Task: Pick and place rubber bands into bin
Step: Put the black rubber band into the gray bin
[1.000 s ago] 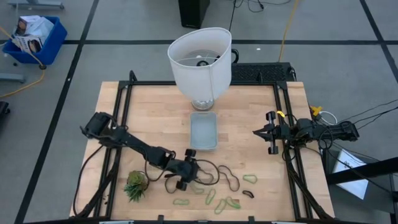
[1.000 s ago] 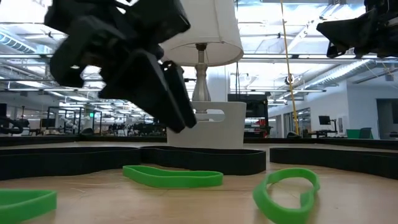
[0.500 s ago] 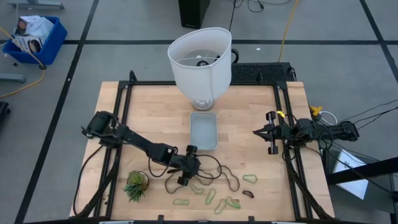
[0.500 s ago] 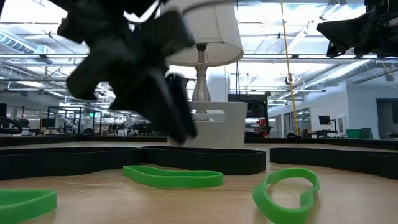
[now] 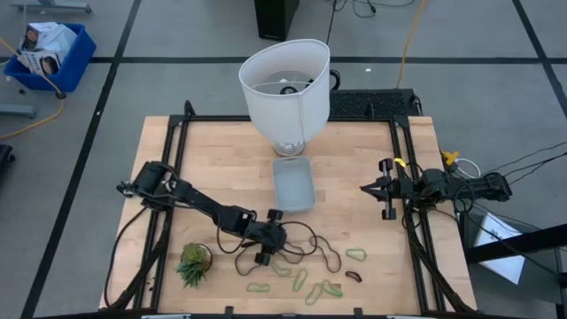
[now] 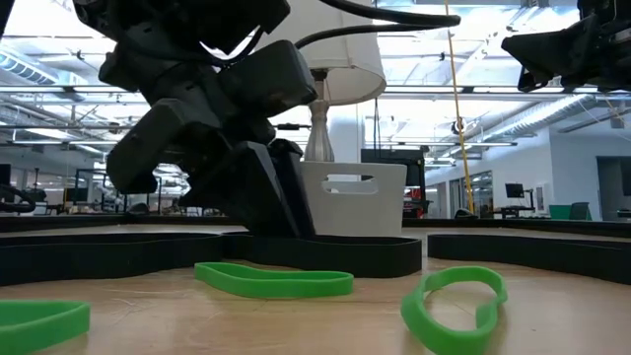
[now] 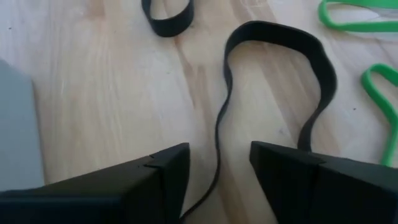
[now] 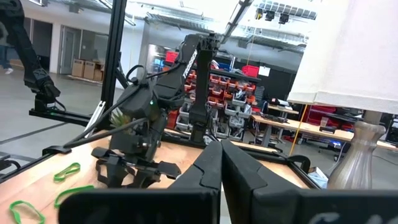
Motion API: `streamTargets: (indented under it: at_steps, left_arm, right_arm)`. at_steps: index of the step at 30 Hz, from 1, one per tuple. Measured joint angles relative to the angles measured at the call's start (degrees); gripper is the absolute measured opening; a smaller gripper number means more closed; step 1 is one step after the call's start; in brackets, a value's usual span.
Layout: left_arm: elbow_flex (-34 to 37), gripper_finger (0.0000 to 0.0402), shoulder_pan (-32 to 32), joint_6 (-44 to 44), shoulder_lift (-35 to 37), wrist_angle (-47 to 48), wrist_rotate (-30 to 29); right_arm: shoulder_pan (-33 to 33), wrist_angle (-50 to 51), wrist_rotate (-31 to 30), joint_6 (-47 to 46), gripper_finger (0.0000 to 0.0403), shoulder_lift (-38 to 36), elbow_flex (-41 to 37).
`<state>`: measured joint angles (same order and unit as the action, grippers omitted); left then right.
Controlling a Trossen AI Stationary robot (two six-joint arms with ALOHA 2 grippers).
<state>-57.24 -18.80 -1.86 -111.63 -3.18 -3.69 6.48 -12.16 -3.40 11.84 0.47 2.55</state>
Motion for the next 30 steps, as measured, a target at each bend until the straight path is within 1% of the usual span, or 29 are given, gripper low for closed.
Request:
streamTargets:
  at_steps: [2,5,6,8,14,18,20,23,30]
  left_arm:
    - [0.02,0.0115,-0.23,-0.72,0.0,-0.03,1.34]
    - [0.03,0.0033,-1.13,-2.43,-0.03,0.0,1.74]
    - [0.03,0.0017,-1.38,-2.95,-0.04,0.0,1.68]
    - [-0.07,0.0013,-1.9,-3.68,-0.04,0.06,0.89]
    - [-2.04,0.0006,-3.78,-8.0,2.05,3.15,-5.73]
    - [-4.33,0.0004,-4.64,-10.2,6.52,5.23,-11.42]
    - [-4.39,0.0004,-5.15,-11.02,9.15,6.75,-14.35]
    - [-4.24,0.0003,-5.79,-12.28,13.49,6.51,-17.6]
    - [-4.03,0.0002,-7.07,-14.8,21.3,7.98,-20.85]
  right_arm:
    - [-0.01,0.01,0.0,0.0,0.0,0.0,0.0]
    - [0.0,0.0,0.0,0.0,0.0,0.0,0.0]
    - [-0.01,0.0,0.0,0.0,0.0,0.0,0.0]
    - [-0.01,0.01,0.0,0.0,0.0,0.0,0.0]
    - [-0.01,0.0,0.0,0.0,0.0,0.0,0.0]
    - [0.0,0.0,0.04,0.0,0.0,0.0,0.0]
    - [0.0,-0.03,0.02,0.0,0.0,0.06,0.0]
    - [0.0,-0.02,0.06,0.0,0.0,0.15,0.0]
    - [0.0,-0.01,0.13,-0.02,0.0,0.2,0.0]
